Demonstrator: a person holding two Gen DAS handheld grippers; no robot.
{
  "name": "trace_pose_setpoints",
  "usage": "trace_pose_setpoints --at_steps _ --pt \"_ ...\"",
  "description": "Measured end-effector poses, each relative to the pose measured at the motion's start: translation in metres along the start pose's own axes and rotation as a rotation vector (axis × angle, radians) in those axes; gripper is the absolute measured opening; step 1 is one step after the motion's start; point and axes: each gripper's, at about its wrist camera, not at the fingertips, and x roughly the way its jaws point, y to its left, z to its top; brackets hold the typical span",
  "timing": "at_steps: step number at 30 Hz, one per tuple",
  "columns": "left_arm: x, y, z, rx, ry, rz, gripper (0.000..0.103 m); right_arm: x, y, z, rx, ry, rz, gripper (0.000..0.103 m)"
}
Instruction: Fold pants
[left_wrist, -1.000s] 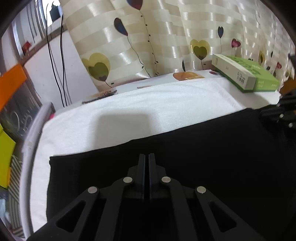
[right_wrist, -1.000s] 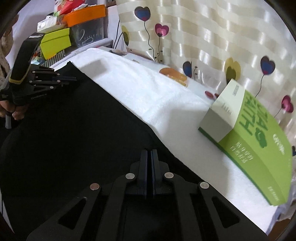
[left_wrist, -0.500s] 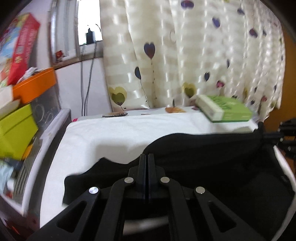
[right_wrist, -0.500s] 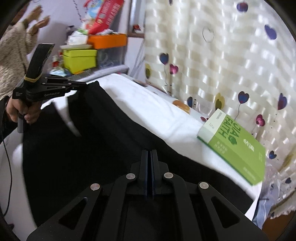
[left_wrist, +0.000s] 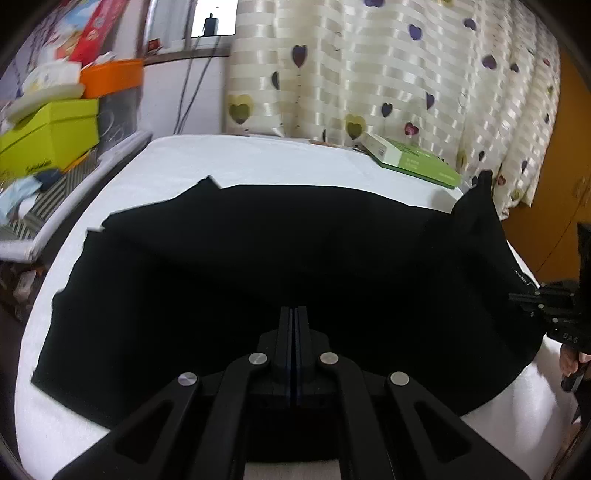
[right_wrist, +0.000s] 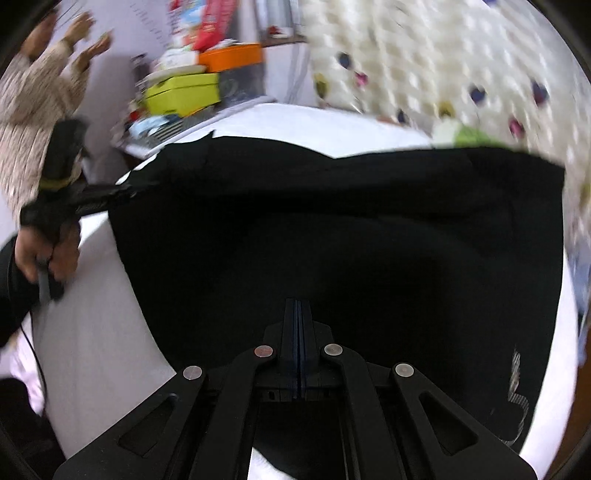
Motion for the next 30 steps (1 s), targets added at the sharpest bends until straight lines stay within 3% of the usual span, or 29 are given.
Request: trace_pose_setpoints --at_steps 2,4,6,10,12,13,14,18,24,27,30 --pt "-0.006 0.005 0.005 -0.018 -0.013 0.015 0.002 -0.004 -0.004 0.005 0.011 -0.019 -0.039 0.013" --pt "-0.009 0.012 0.005 -0.056 -0.018 0.017 0.002 -0.009 -0.009 0.012 0.051 -0.040 -0.059 0.043" --pt "-0.010 0.014 0.003 -0.079 -0.009 0.007 0.002 -0.013 -0.021 0.021 0.137 -0.070 -0.049 0.053" --pt "-0.012 0.010 0.014 -0.102 -0.037 0.029 0.006 -0.018 -0.053 0.041 0.321 -0.120 -0.066 0.053" --pt "-0.008 0.005 0.026 -0.113 -0.044 0.045 0.024 -0.017 -0.068 0.051 0.413 -0.122 -0.097 0.053" --pt "-0.005 0.004 0.032 -0.126 -0.048 0.062 0.038 -0.016 -0.075 0.058 0.467 -0.132 -0.097 0.053" --pt "0.000 0.003 0.038 -0.140 -0.051 0.074 0.044 -0.015 -0.080 0.063 0.509 -0.145 -0.088 0.053" --pt "0.027 -0.001 0.054 -0.159 -0.027 0.160 0.044 0.000 -0.096 0.090 0.647 -0.127 -0.110 0.054" --pt "0.056 0.008 0.049 -0.214 0.055 0.283 0.044 0.038 -0.119 0.098 0.744 0.014 -0.198 0.053" --pt "0.054 0.015 0.040 -0.228 0.058 0.303 0.044 0.032 -0.120 0.078 0.755 -0.016 -0.164 0.013" --pt "0.043 0.019 0.033 -0.234 0.042 0.303 0.044 0.011 -0.111 0.053 0.798 -0.087 -0.112 0.010"
